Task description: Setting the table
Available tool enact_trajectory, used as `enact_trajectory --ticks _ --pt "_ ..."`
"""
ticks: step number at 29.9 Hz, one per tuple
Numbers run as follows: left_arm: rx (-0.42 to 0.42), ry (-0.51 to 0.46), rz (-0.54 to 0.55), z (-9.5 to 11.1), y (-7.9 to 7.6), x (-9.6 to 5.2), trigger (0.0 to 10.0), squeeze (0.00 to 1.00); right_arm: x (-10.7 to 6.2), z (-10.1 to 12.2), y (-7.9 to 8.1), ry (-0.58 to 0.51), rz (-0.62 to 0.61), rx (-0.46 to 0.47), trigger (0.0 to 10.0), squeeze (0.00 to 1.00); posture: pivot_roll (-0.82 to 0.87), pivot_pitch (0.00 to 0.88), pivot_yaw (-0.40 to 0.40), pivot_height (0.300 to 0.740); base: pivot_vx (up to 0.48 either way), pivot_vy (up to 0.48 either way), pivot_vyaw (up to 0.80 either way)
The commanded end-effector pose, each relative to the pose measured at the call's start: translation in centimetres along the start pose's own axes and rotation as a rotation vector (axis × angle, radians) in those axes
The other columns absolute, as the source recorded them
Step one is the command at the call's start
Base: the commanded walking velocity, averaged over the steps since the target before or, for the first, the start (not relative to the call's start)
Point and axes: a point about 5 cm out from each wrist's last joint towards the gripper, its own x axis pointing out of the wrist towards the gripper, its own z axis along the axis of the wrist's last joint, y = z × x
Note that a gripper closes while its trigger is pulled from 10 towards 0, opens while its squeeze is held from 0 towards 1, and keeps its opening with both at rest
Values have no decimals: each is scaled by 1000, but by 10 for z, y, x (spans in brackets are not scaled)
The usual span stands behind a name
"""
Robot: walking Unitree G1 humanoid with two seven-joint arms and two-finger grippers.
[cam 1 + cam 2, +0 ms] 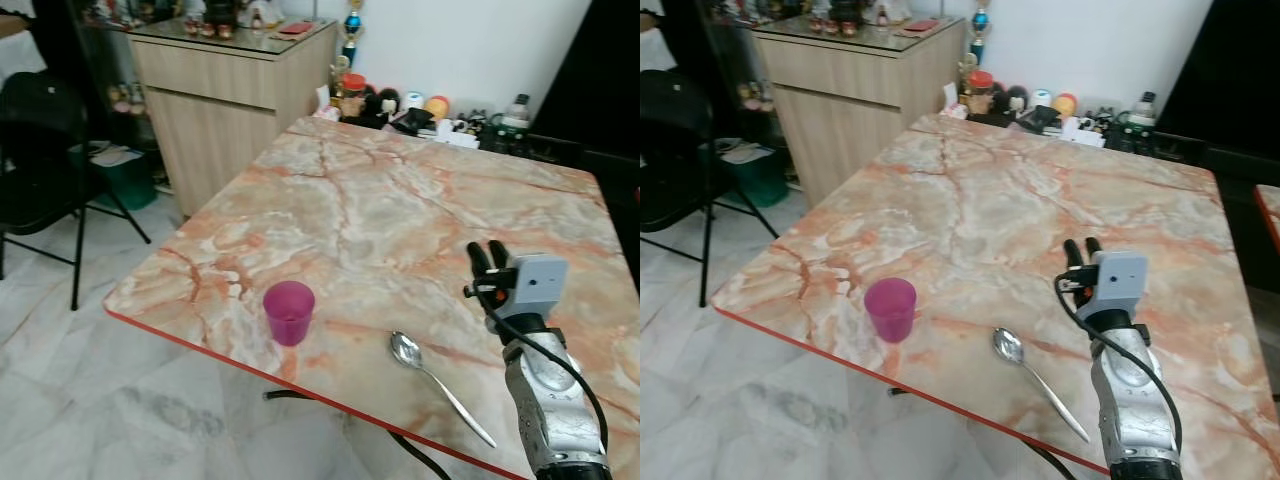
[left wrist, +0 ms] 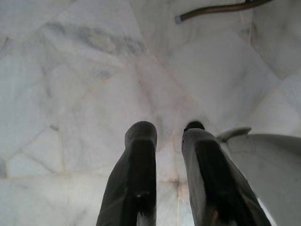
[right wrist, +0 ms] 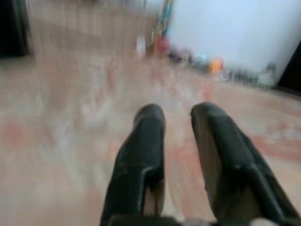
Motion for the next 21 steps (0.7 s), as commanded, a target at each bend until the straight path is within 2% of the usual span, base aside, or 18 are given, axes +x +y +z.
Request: enact_trajectory --ticks 1,3,5,7,9,10,12,13,14,15,17,21 --pt "-11 39 -3 -11 -1 -4 10000 0 -5 -18 -10 151 52 -21 10000 0 109 77 -47 740 0 0 0" --pt "-15 38 -4 -10 -1 -4 10000 0 -7 -18 -9 178 135 -21 10000 0 106 78 -47 740 0 0 0" --pt "-15 37 -4 -10 -1 -3 10000 0 -10 -25 -4 259 215 7 10000 0 102 79 -46 740 0 0 0" --pt "-14 36 -9 -9 -3 -3 10000 0 -15 -34 -1 328 307 -47 10000 0 97 75 -46 740 0 0 0" --pt "-14 36 -14 -9 -3 -2 10000 0 -16 -36 0 342 342 -41 10000 0 99 75 -47 740 0 0 0" --pt "-14 34 -16 -8 -4 -2 10000 0 -15 -34 0 333 367 11 10000 0 100 73 -46 740 0 0 0" --pt "-14 33 -18 -8 -4 -2 10000 0 -14 -31 2 322 410 51 10000 0 100 71 -46 740 0 0 0" --pt "-12 33 -20 -8 -4 -1 10000 0 -16 -31 3 324 445 56 10000 106 100 71 -46 740 0 0 0" --pt "-12 33 -20 -8 -4 -1 10000 0 -16 -31 3 324 445 56 10000 106 100 71 -46 740 0 0 0" --pt "-2 35 -25 -7 -4 -1 10000 0 -17 -34 5 355 473 44 10000 969 101 72 -46 740 0 0 0" --pt "-1 35 -26 -8 -5 -2 10000 0 -20 -40 8 392 504 6 10000 976 101 69 -47 740 0 0 0" --pt "-5 36 -25 -8 -5 -2 10000 0 -21 -39 14 378 542 52 10000 973 106 70 -47 740 0 0 0"
